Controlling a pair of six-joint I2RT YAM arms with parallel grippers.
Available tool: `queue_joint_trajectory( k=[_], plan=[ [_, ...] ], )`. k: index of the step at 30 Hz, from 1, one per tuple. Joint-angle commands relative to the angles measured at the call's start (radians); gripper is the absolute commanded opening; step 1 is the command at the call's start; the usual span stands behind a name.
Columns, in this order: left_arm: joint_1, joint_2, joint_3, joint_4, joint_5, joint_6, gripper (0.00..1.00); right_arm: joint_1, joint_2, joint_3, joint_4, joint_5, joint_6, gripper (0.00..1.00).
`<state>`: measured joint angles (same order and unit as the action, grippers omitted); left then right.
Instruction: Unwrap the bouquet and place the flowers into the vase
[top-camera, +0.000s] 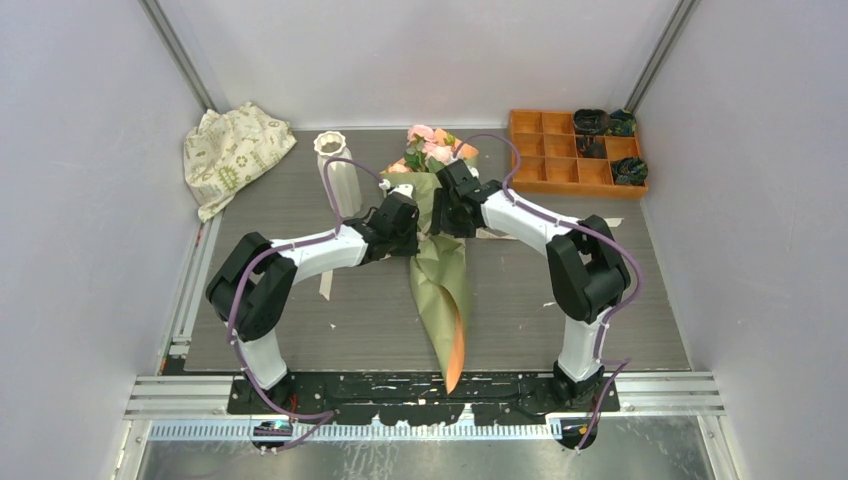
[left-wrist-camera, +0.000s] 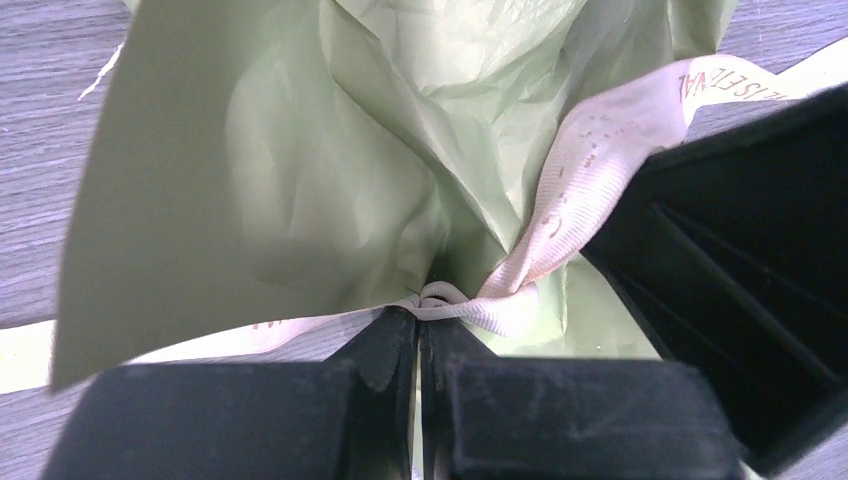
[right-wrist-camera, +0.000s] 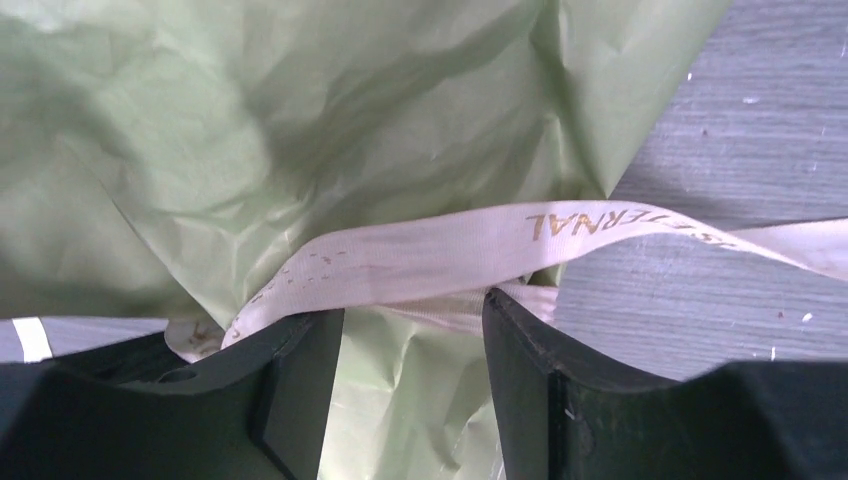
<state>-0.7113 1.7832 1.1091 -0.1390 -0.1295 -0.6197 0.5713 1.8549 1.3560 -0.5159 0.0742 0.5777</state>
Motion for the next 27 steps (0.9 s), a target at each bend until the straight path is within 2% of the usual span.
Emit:
queue_joint_trajectory(
  k=[1,11,15,21,23,27],
  plan=[
    [0.003,-0.025,0.009,0.038,0.005,0.002,0.0,-0.005,0.029,0.073,0.005,0.047,0.01,0.59],
    [0.004,-0.025,0.014,0.035,0.004,0.004,0.0,-0.006,0.08,0.055,0.031,-0.005,0.0,0.55],
    [0.003,-0.024,0.017,0.034,0.002,0.006,0.0,-0.006,0.093,0.059,0.033,-0.01,-0.01,0.43],
    [0.004,-0.019,0.017,0.03,-0.007,0.007,0.0,-0.005,0.099,0.074,0.023,-0.004,-0.031,0.1],
    [0.004,-0.018,0.016,0.03,-0.01,0.008,0.0,-0.005,0.095,0.073,0.016,0.007,-0.036,0.02],
    [0.004,-0.015,0.017,0.029,-0.012,0.008,0.0,-0.005,0.07,0.057,0.016,0.018,-0.044,0.01]
  ],
)
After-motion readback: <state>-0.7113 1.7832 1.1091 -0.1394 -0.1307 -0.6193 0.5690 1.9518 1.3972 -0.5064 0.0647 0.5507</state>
